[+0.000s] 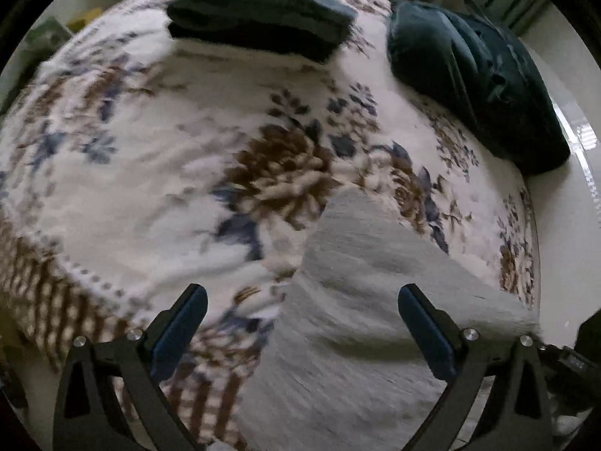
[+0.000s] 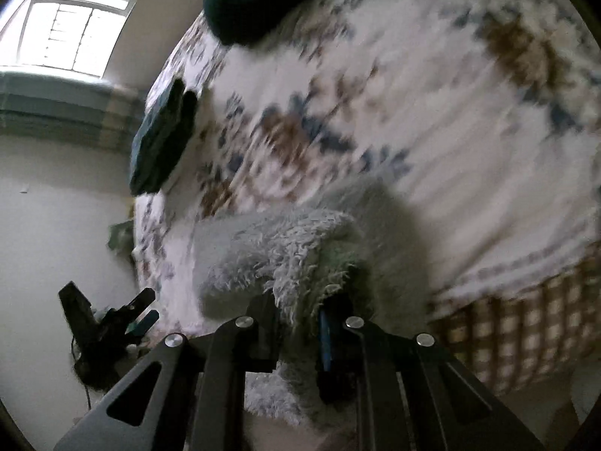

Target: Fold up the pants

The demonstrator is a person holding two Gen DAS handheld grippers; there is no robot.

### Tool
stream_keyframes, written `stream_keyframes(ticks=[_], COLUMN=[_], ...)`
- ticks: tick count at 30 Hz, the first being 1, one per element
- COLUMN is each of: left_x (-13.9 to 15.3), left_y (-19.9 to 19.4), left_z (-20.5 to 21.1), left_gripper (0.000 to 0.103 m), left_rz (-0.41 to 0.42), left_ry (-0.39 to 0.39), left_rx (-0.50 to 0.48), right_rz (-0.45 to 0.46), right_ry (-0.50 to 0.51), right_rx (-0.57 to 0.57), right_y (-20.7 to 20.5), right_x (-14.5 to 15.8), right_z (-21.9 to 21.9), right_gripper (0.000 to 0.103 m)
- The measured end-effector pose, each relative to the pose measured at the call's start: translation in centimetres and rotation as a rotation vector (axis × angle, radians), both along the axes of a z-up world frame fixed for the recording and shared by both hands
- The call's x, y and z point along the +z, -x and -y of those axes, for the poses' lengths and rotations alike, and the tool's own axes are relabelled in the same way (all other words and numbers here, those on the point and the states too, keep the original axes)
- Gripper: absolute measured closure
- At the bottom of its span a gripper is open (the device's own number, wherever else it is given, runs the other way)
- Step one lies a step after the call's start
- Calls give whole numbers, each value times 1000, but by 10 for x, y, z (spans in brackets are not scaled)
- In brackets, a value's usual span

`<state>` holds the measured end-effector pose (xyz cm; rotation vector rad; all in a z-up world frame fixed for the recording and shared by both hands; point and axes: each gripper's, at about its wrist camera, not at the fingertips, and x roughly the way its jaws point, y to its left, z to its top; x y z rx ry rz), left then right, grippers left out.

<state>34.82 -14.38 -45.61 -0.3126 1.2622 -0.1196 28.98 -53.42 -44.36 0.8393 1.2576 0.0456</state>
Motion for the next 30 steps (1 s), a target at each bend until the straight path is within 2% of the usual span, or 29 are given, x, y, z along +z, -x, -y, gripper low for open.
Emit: stream_keyframes(ticks=[3,5,6,8,9,10,11,12,14,16,17,18,19,22,23,24,25,28,30], left_x=[-23,-34,-43,-54,-58,-62,-64,-66,-69,-72,-74,-76,-79,-86,-86,-84,-80,-73,-70], left_y=[-23,-33,-42,-51,-53,-55,-55,-55,-55,-54,-54,-55,-56,-57,-57,-57,-57,-58,-61], left_z=[21,33,43,55,59,63,65,67,69,68,68,68,68,70,72,74,77,78,77], left_gripper=[0,0,0,0,0,0,0,0,0,0,0,0,0,0,0,0,0,0,0], left_rz=[-51,-74,-89,-112,-122,-131,-138,-142,-147,-155,-158,-161,-167,-188,-191,-187,-177,-156,-148], left_ry=[62,89,100,76,66,61,56,52,47,46,40,32,28,39,44,39,28,28,40], left_rx=[-37,-57,-87,-127,-142,-156,-165,-171,-178,-177,-179,-181,-181,-190,-200,-207,-219,-229,-221], right_rz=[-16,-100,-161,-250,-263,-248,-236,-225,-232,-272,-279,-284,-323,-447,-470,-483,-486,-387,-291], right_ry=[84,48,12,45,60,27,-14,-65,-126,-203,-227,-215,-160,-27,-1,-9,-45,-150,-173], right_rx=[-27,5,24,30,8,-13,-34,-58,-65,-53,-57,-53,-25,25,45,60,50,20,-6], right_y=[4,1,1,4,9,15,20,27,38,49,54,62,68,85,86,86,84,68,56], right_x=[5,-16,-32,-48,-50,-49,-48,-49,-55,-74,-79,-84,-91,-116,-120,-123,-120,-92,-69], right_z=[32,44,47,52,57,61,63,64,57,44,38,32,24,17,16,17,20,36,50], right_gripper=[87,82,74,65,61,54,39,32,32,33,46,70,70,70,64,57,56,51,33])
